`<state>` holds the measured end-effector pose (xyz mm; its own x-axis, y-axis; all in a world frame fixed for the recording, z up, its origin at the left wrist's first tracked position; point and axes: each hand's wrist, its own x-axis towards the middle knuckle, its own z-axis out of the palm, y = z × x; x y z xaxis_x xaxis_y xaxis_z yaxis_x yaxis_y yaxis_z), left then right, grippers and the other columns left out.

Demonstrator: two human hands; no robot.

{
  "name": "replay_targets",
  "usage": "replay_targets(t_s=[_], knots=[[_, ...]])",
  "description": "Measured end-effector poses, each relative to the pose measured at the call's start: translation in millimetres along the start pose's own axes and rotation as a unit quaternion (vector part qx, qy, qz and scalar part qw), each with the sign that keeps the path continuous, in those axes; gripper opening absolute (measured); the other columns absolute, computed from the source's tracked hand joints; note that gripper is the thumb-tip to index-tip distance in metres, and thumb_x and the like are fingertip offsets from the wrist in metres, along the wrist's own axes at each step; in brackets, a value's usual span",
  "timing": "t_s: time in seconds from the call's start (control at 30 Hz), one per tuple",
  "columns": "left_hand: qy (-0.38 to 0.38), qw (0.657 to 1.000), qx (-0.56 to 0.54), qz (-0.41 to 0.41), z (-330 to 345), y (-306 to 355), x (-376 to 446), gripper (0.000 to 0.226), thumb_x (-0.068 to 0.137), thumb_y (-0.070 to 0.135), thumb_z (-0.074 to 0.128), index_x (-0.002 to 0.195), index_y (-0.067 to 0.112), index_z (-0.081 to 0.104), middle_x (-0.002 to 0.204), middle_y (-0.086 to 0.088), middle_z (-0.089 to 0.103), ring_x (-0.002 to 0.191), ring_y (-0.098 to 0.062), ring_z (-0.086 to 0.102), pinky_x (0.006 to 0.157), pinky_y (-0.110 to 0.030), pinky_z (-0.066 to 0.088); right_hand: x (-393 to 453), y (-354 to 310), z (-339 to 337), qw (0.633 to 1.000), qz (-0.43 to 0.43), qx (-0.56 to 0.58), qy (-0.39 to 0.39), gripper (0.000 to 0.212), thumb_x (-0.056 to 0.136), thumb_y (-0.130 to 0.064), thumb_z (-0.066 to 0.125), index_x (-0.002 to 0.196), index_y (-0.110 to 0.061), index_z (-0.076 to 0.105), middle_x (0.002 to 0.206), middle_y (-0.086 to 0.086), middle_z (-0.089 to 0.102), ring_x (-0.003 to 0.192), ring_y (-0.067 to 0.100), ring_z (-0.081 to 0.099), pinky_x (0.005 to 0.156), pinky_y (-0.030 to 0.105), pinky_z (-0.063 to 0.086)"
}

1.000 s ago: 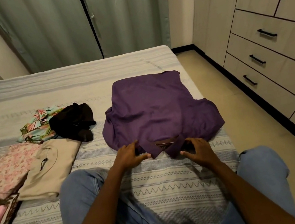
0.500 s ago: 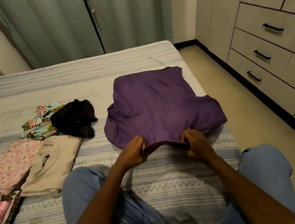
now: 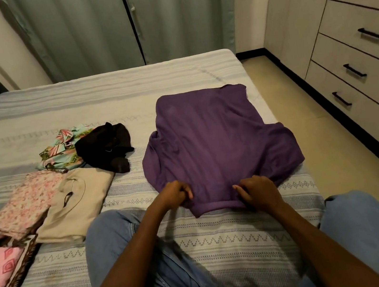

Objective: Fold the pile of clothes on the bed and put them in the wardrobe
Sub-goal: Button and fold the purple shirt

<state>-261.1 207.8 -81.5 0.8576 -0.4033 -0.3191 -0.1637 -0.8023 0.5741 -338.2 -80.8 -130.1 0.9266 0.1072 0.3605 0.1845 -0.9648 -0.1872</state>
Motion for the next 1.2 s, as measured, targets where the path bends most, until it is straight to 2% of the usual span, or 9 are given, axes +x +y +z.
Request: replay_targets(t_s=[0.13,0.27,0.4,0.6,0.8,0.9,1.07,1.13,1.2], knots=[[0.141,0.986,-0.059,-0.063,-33,-14,13,0.037,0.087,0.007,0.049,0.067,0.031,0.068,0.095,-0.001,0.074,0.094,-0.023,0.066,0.086,-0.029,0.05,40,-20,8,0.998,0.001,0.028,-0.051,0.05,0.094,-0.052,0.043,0.066,-0.015,0.06,0.07,0.008,0.067,0.067,0.032,0.063,0.056,0.037,0.048],[0.256,0.944,-0.119,-0.17,-66,-37,30,0.023,0.09,0.014,0.051,0.094,0.015,0.073,0.109,-0.01,0.072,0.103,-0.033,0.064,0.088,-0.035,0.047,95,-49,20,0.986,-0.042,0.071,-0.143,0.045,0.098,-0.051,0.048,0.078,-0.014,0.065,0.083,0.007,0.069,0.082,0.031,0.063,0.065,0.038,0.047],[0.287,0.922,-0.147,-0.214,-85,-64,41,0.019,0.094,0.021,0.055,0.103,0.009,0.067,0.108,-0.012,0.07,0.102,-0.033,0.063,0.078,-0.033,0.043,156,-85,32,0.971,-0.089,0.1,-0.196,0.03,0.099,-0.04,0.052,0.107,-0.02,0.072,0.113,0.005,0.07,0.103,0.032,0.063,0.08,0.041,0.051],[0.316,0.895,-0.208,-0.237,-87,-97,70,0.024,0.096,0.027,0.056,0.109,0.01,0.067,0.107,-0.013,0.071,0.099,-0.031,0.065,0.073,-0.03,0.042,255,-128,65,0.969,-0.082,0.126,-0.196,0.048,0.101,-0.039,0.047,0.146,-0.022,0.045,0.143,0.005,0.052,0.125,0.032,0.051,0.097,0.046,0.046],[0.337,0.865,-0.241,-0.283,-87,-111,101,0.027,0.095,0.033,0.053,0.111,0.017,0.068,0.114,-0.008,0.07,0.102,-0.03,0.064,0.084,-0.037,0.051,330,-161,99,0.984,-0.064,0.066,-0.154,0.055,0.098,-0.055,0.047,0.142,-0.023,0.047,0.14,0.006,0.054,0.125,0.031,0.048,0.095,0.044,0.042],[0.291,0.886,-0.203,-0.3,-86,-118,113,0.038,0.094,0.05,0.054,0.108,0.018,0.069,0.111,-0.008,0.071,0.103,-0.031,0.065,0.083,-0.037,0.049,355,-174,120,0.978,-0.042,0.012,-0.202,0.061,0.094,-0.06,0.049,0.14,-0.02,0.048,0.137,0.008,0.057,0.125,0.032,0.046,0.096,0.044,0.038],[0.224,0.915,-0.154,-0.299,-85,-124,126,0.031,0.088,0.052,0.061,0.098,0.024,0.063,0.105,0.001,0.068,0.1,-0.025,0.063,0.08,-0.033,0.046,370,-186,134,0.975,-0.022,-0.036,-0.218,0.024,0.093,-0.023,0.05,0.114,-0.015,0.06,0.114,0.009,0.067,0.117,0.031,0.045,0.092,0.041,0.032],[0.232,0.896,-0.225,-0.304,-92,-123,125,0.027,0.082,0.05,0.061,0.085,0.023,0.062,0.093,0.001,0.069,0.089,-0.024,0.064,0.078,-0.034,0.049,368,-185,141,0.983,-0.028,0.009,-0.181,0.025,0.091,-0.015,0.051,0.111,-0.017,0.065,0.112,0.005,0.069,0.114,0.03,0.049,0.09,0.04,0.034],[0.267,0.829,-0.396,-0.292,-101,-118,119,0.029,0.073,0.049,0.059,0.07,0.02,0.057,0.075,0.0,0.064,0.071,-0.022,0.061,0.068,-0.034,0.049,364,-184,141,0.971,-0.019,0.203,-0.129,0.035,0.088,-0.005,0.049,0.108,-0.022,0.071,0.109,-0.004,0.072,0.108,0.022,0.059,0.093,0.038,0.044]])
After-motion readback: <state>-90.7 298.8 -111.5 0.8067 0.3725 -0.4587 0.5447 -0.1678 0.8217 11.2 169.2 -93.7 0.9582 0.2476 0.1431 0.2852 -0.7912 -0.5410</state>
